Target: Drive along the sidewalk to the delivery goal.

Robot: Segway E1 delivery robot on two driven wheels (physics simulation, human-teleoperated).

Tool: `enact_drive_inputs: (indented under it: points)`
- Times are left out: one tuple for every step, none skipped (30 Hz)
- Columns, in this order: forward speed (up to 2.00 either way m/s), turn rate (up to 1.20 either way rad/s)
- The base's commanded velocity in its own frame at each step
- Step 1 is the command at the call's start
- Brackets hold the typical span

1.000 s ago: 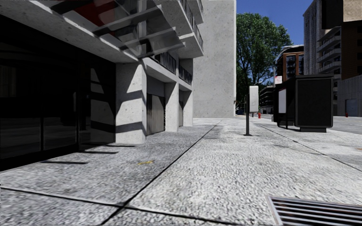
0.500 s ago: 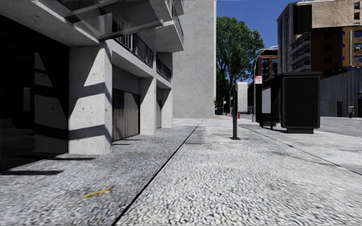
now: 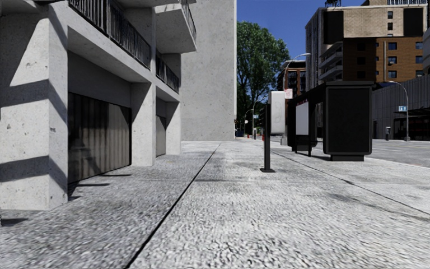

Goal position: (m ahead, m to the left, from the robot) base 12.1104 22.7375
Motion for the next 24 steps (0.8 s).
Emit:
enact_drive_inputs:
  points:
    - [2.0, 0.0]
    - [2.0, 0.0]
    - [2.0, 0.0]
    - [2.0, 0.0]
    - [2.0, 0.0]
    - [2.0, 0.0]
    - [2.0, 0.0]
    - [2.0, 0.0]
    - [2.0, 0.0]
    - [2.0, 0.0]
    - [2.0, 0.0]
    - [2.0, 0.0]
    - [2.0, 0.0]
    - [2.0, 0.0]
    - [2.0, 0.0]
    - [2.0, 0.0]
    - [2.0, 0.0]
    - [2.0, 0.0]
    - [2.0, 0.0]
    - [2.0, 0.0]
    - [2.0, 0.0]
    - [2.0, 0.0]
    - [2.0, 0.0]
    - [2.0, 0.0]
